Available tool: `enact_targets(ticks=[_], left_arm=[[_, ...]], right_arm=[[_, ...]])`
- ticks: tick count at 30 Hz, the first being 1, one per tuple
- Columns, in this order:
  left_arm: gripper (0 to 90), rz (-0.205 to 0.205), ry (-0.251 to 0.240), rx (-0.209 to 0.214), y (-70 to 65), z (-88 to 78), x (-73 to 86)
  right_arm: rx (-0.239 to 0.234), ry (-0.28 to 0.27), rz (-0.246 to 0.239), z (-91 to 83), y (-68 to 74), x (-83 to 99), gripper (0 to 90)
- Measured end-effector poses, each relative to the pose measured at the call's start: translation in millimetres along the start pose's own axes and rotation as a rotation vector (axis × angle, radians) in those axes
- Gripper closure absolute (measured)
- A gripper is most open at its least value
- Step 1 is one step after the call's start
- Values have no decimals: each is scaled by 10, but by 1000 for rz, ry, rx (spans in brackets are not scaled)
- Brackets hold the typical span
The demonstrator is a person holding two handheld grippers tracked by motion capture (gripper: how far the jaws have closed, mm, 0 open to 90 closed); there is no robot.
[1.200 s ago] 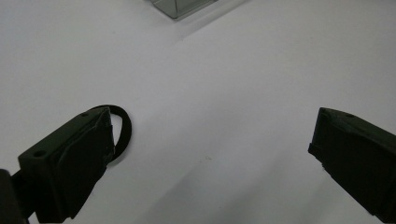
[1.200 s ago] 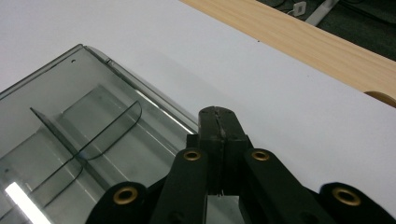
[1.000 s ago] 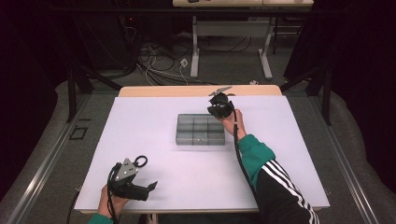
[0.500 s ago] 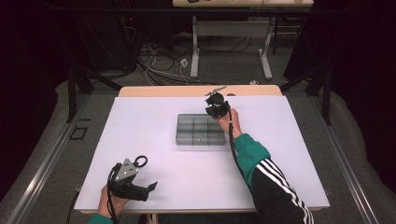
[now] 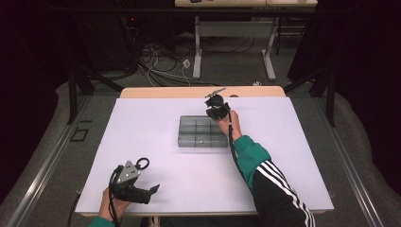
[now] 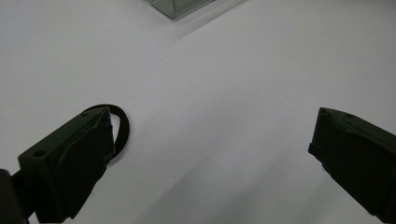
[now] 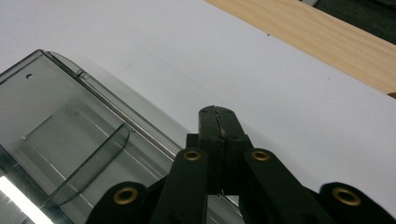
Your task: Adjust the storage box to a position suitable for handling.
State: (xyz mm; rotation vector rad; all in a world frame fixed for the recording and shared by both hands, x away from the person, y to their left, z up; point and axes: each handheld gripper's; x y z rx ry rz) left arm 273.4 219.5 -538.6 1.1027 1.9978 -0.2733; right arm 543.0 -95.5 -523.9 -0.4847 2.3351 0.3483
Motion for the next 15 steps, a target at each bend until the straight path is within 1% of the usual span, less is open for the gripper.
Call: enact_targets(ticks=[8, 9, 12, 13, 15], left_arm=[[0, 1, 1, 3, -1, 1, -1], [0, 1, 0, 3, -1, 0, -1], [0, -2, 1, 1, 0, 0, 1], [0, -2, 1, 2, 0, 0, 1], [0, 2, 2, 0, 1, 1, 0]], right_arm=[[12, -1, -20, 10, 32, 5, 900], [15, 8, -21, 5, 39, 2, 900], [19, 9, -34, 6, 61, -3, 900], [14, 1, -42, 13, 64, -5, 900], [9, 6, -37, 11, 90, -1, 900]])
Point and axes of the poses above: each handheld gripper's, and its own axes: z roughly forward along the jaws, x roughly out of its underside, y roughly to its left, and after that the axes turned 12 degrees about z, right-handed
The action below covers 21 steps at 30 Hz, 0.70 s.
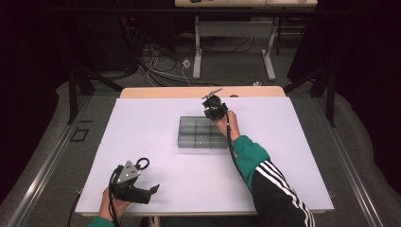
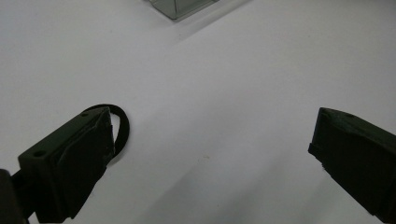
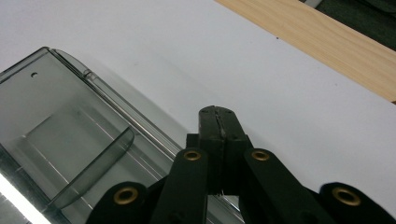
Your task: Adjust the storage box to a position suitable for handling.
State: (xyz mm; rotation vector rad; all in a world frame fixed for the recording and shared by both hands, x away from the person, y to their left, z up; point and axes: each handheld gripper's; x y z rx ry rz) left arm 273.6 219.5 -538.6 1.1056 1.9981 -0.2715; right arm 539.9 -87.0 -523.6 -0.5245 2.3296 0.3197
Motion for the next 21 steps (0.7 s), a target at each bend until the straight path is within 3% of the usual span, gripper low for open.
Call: enact_targets(ticks=[9, 21], left_arm=[[0, 0, 0, 2, -1, -4, 0], [0, 0, -1, 3, -2, -5, 0]], right_arm=[[-26, 14, -36, 1, 91, 9, 900], [-23, 29, -13, -31, 123, 38, 900]])
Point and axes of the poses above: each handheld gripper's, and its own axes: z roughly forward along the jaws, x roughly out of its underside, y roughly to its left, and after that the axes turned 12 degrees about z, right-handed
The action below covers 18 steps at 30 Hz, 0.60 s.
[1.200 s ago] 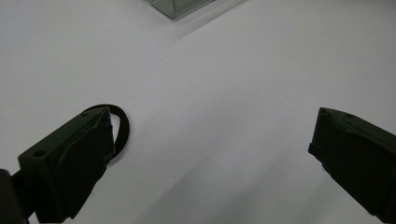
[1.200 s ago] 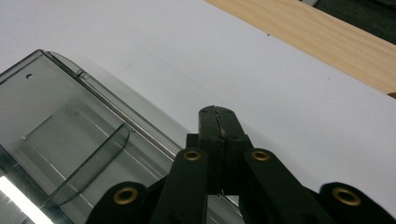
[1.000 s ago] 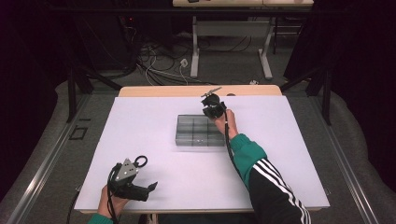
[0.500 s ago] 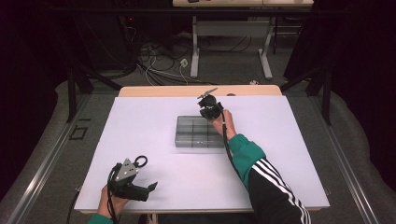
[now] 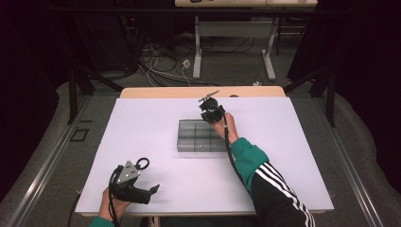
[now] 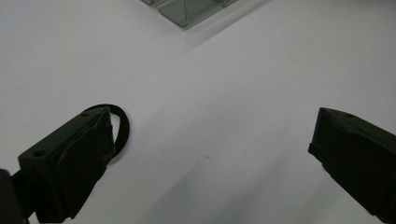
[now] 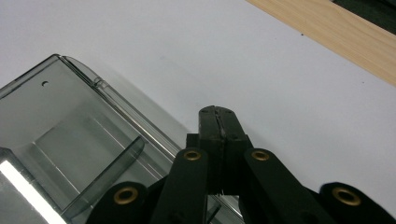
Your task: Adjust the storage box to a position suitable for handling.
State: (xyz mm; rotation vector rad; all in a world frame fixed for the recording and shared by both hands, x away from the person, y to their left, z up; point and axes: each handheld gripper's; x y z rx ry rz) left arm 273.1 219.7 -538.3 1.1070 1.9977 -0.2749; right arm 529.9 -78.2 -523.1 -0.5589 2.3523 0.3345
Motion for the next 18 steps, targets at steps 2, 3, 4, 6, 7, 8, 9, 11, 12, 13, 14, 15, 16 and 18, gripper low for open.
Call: enact_targets(ticks=[2, 3, 4, 6, 7, 8, 9, 11, 12, 13, 14, 15, 16, 18], left_arm=[[0, 0, -1, 0, -1, 1, 0], [0, 1, -1, 0, -1, 2, -1], [0, 1, 0, 0, -1, 2, -1], [0, 3, 1, -1, 0, 3, -2], [0, 3, 1, -1, 0, 3, -2], [0, 3, 0, 3, -1, 4, -3], [0, 6, 2, 3, 1, 4, -3], [0, 4, 2, 2, 0, 7, -4], [0, 4, 2, 2, 0, 7, -4], [0, 4, 2, 2, -1, 7, -4], [0, 4, 1, 3, -1, 8, -4], [0, 3, 1, 2, -1, 9, -5], [0, 3, 4, 5, 0, 6, -6], [0, 1, 3, 6, 0, 8, -5]], right_arm=[[-6, -7, -2, 4, -18, 4, 900], [-3, -3, 3, -4, -22, 7, 900], [-4, -7, 10, -8, -23, 9, 900], [-7, -1, 9, -23, -27, 18, 900], [-10, -6, 9, -24, -26, 25, 900], [-7, 0, 1, -33, -24, 30, 900], [-13, -5, 12, -38, -13, 40, 900], [-10, 6, 1, -53, -12, 47, 900], [-12, -11, 0, -49, -8, 59, 900], [-15, -7, 9, -58, 1, 66, 900], [-19, -5, 1, -62, -3, 72, 900], [-23, -9, 11, -63, 7, 80, 900], [-16, 9, 6, -83, 6, 81, 900], [-22, -2, 11, -86, 18, 98, 900]])
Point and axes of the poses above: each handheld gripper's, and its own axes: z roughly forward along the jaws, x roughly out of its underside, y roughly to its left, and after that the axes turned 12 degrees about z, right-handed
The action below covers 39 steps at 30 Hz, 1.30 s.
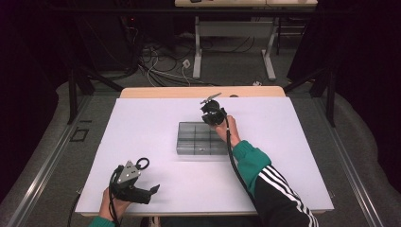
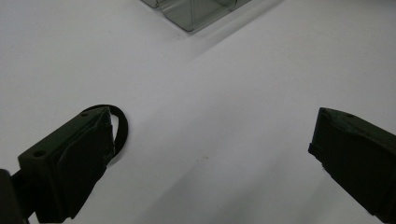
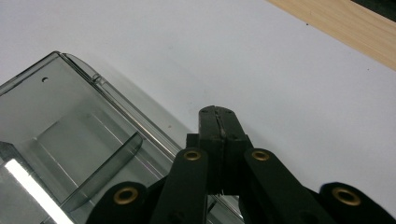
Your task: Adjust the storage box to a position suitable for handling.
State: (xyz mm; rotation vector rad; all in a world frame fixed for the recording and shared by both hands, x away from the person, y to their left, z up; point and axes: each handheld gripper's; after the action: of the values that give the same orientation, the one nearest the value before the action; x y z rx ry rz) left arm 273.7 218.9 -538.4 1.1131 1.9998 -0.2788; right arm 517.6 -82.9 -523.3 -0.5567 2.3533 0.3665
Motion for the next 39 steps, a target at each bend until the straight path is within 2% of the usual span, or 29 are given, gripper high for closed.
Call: enact_targets(ticks=[1, 5, 8, 10, 16, 18, 26, 34, 38, 39], left_arm=[[0, 1, 0, 0, 0, 1, -1], [0, 1, -3, -3, -2, 6, -1], [0, 2, -2, -4, -2, 6, -1], [0, 1, -2, -5, -2, 8, -1], [0, 2, 0, -4, -1, 8, -1], [0, 2, -1, -4, -1, 8, -1], [0, 2, -1, -4, -1, 8, 0], [0, 1, 0, -5, -5, 7, -1], [0, 0, 0, -2, -5, 9, 0], [0, 1, 1, -4, -6, 10, -1]], right_arm=[[-8, -13, -6, 5, -2, 10, 900], [-2, -2, 5, -18, 23, 29, 900], [-6, -1, -5, -31, 27, 42, 900], [-22, -27, 5, -21, 33, 59, 900], [-19, -5, -2, -49, 41, 73, 900], [-19, -3, 16, -54, 52, 79, 900], [-21, 11, 24, -75, 59, 90, 900], [-27, 1, 28, -90, 58, 96, 899], [-40, -16, 26, -123, 42, 92, 864], [-35, -6, 26, -150, 40, 88, 852]])
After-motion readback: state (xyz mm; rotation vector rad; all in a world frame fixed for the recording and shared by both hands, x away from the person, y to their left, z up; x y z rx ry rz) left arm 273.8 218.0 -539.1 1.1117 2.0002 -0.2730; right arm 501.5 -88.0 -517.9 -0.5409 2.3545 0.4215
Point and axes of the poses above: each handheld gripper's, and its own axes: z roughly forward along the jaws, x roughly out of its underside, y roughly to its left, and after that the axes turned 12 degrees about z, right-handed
